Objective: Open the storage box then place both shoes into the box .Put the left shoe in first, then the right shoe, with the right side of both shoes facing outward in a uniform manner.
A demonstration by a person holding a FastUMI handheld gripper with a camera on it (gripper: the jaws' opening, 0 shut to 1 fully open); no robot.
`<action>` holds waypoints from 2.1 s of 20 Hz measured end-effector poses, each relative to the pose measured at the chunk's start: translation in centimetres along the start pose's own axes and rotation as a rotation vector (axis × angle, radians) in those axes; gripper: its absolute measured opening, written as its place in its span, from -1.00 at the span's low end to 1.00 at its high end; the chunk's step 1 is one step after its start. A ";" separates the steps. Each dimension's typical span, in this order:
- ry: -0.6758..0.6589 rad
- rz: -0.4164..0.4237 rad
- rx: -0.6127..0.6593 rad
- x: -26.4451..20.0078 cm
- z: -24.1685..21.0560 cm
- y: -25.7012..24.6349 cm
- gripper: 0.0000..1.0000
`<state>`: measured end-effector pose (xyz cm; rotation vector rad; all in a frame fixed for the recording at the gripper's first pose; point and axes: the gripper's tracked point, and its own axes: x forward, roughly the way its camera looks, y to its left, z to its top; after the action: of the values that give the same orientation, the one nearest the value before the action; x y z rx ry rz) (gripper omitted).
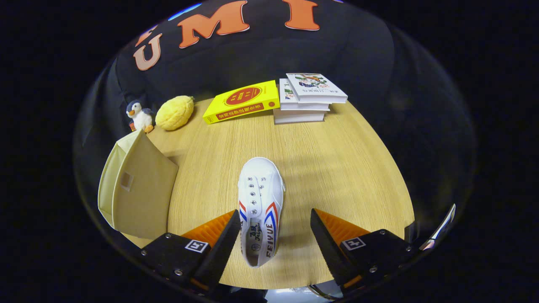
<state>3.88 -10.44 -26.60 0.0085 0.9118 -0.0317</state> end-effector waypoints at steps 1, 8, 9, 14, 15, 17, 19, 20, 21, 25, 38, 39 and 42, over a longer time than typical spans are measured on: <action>0.022 -0.001 -0.010 0.7 -0.5 -0.3 0.99; 0.146 0.038 -0.078 4.4 -3.1 0.1 0.77; 0.159 0.039 -0.085 4.9 -3.3 0.1 0.73; 0.211 0.085 -0.092 6.4 -4.0 1.1 0.18; 0.215 0.107 -0.092 6.4 -4.2 1.5 0.07; 0.207 0.122 -0.087 6.5 -4.1 1.4 -0.28; 0.182 0.118 -0.037 6.6 -3.9 0.8 -0.52; 0.179 0.130 0.019 6.6 -3.8 0.8 -0.89; 0.162 0.141 0.064 6.6 -3.8 0.5 -0.98; 0.099 0.203 0.167 5.6 -3.0 1.6 -0.99; -0.053 0.435 0.298 -2.8 4.6 11.6 -1.00; -0.063 0.451 0.303 -3.9 5.3 12.7 -1.00; -0.105 0.483 0.295 -7.0 7.3 16.4 -1.00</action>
<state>5.90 5.94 -16.72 0.4962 0.7741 0.2807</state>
